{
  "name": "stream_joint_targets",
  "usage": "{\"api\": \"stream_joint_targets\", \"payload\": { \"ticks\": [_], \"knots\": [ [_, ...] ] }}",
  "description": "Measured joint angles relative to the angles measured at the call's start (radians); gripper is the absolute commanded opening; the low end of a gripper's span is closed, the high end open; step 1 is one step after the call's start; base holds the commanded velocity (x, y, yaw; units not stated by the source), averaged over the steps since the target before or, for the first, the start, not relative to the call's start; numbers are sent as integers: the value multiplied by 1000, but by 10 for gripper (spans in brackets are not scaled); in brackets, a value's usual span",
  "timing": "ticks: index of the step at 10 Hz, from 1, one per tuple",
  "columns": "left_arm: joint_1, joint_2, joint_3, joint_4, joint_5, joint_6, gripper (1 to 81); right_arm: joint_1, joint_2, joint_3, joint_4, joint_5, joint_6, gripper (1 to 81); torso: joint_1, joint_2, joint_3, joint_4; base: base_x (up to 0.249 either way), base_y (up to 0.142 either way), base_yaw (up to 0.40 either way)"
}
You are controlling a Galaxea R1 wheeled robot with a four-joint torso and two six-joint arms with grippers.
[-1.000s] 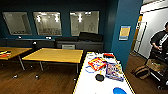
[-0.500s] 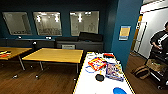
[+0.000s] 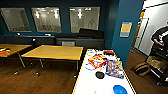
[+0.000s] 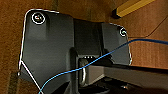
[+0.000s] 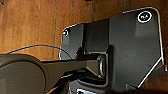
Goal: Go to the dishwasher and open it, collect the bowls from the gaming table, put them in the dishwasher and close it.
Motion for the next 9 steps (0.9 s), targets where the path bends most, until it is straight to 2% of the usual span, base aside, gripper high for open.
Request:
{"api": "stream_joint_targets", "payload": {
  "ticks": [5, 7, 9],
  "knots": [
    [-5, -1, 3, 2, -4, 0, 811, 59, -288, 298, 2, 39, 39, 811, 0, 0, -2, 0, 0, 0, 0],
    [-6, -1, 3, 2, -9, 0, 811, 119, -396, 386, 3, 42, 79, 811, 0, 0, -7, 0, 0, 0, 0],
    [-6, -1, 3, 2, -30, 0, 811, 214, -486, 465, 4, 42, 150, 811, 0, 0, -44, 0, 0, 0, 0]
  ]
}}
